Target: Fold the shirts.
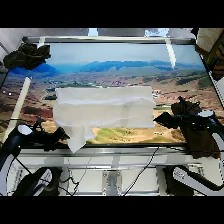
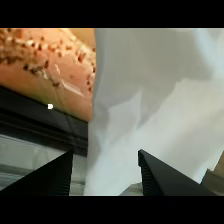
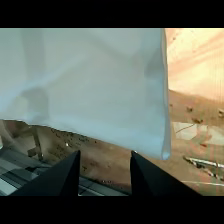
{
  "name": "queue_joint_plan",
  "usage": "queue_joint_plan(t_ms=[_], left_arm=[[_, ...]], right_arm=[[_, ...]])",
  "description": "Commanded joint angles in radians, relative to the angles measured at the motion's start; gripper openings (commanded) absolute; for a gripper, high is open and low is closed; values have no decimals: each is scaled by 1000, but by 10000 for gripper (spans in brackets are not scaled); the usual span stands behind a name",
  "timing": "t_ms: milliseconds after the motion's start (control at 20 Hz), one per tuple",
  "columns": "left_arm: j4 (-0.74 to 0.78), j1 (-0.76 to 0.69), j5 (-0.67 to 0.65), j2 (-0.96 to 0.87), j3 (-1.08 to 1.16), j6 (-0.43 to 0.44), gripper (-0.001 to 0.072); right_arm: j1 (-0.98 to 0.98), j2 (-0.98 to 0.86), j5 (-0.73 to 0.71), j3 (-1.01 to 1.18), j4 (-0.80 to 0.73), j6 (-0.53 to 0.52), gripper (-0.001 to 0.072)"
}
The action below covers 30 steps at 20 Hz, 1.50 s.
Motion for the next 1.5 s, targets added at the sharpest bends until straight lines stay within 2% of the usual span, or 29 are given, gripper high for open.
queue_joint_plan(t_ms=[0, 100, 150, 200, 250, 350, 500, 650, 800, 1100, 1150, 1250, 1350, 1400, 1450], left_arm=[[-68, 1, 85, -104, -1, 31, 406], [-74, 0, 109, -126, -1, 45, 404], [-77, 0, 122, -127, -1, 45, 360], [-85, 0, 139, -127, -2, 45, 207], [-95, 0, 159, -127, -1, 45, 7], [-150, 0, 192, -127, -1, 57, 14], [-294, 0, 190, -127, -1, 151, 14], [-383, 0, 183, -127, -1, 209, 13], [-384, 0, 183, -127, -1, 209, 14], [-385, 0, 165, -127, -1, 228, 14], [-385, 0, 165, -127, -1, 229, 14], [-387, 0, 165, -127, -1, 231, 14], [-389, 0, 165, -127, -1, 232, 14], [-391, 0, 165, -127, -1, 232, 13], [-401, 1, 164, -127, -1, 232, 14]], right_arm=[[0, 1, 3, -1, 18, -3, 377], [0, 1, 3, -1, 23, 3, 376], [0, 1, 3, -1, 19, 25, 375], [0, 1, 2, -1, 14, 54, 375], [0, 1, 3, -2, 9, 90, 375], [1, 0, -5, -6, 2, 171, 373], [2, -1, -38, -6, -90, 272, 373], [2, -9, -40, -11, -196, 353, 373], [11, -27, -50, -58, -167, 357, 373], [67, -62, -204, -117, -71, 310, 371], [66, -71, -221, -117, -47, 293, 347], [66, -91, -256, -117, 13, 259, 186], [66, -95, -276, -117, 58, 225, 114], [66, -95, -279, -117, 71, 211, 33], [66, -94, -272, -117, 90, 185, 35]])
